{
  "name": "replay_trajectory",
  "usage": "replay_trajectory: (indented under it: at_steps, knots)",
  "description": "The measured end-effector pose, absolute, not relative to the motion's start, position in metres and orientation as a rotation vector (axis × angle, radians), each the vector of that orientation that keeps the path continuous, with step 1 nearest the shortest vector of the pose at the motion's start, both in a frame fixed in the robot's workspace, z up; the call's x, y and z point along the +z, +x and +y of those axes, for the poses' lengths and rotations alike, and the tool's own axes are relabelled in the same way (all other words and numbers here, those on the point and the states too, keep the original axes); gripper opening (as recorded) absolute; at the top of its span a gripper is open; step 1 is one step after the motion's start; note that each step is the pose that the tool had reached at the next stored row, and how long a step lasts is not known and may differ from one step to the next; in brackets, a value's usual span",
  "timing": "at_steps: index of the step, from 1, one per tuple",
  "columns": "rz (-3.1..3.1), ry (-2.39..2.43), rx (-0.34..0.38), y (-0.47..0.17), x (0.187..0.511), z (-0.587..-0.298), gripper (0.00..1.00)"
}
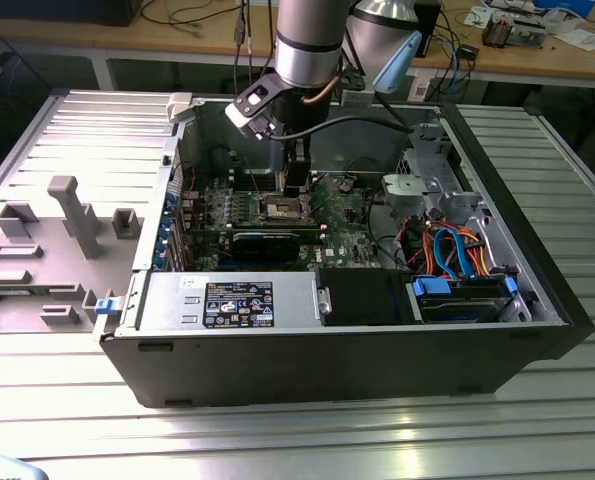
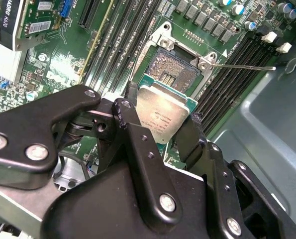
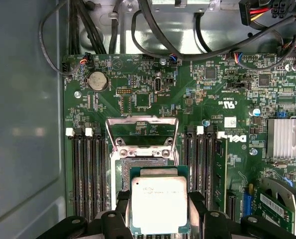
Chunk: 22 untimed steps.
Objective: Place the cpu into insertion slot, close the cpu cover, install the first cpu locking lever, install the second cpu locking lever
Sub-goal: 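Place the cpu into insertion slot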
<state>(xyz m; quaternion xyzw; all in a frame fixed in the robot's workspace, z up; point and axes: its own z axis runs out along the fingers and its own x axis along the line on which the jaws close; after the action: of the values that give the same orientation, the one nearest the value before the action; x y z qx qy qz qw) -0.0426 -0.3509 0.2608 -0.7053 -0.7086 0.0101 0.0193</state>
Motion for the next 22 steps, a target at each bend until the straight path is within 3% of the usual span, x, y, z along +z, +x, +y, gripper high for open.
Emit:
replay_trajectory:
  at_steps: [22]
  knots:
    - [-2.2, -2.19, 0.034, -0.0428, 0.2547, -0.3509, 0.55]
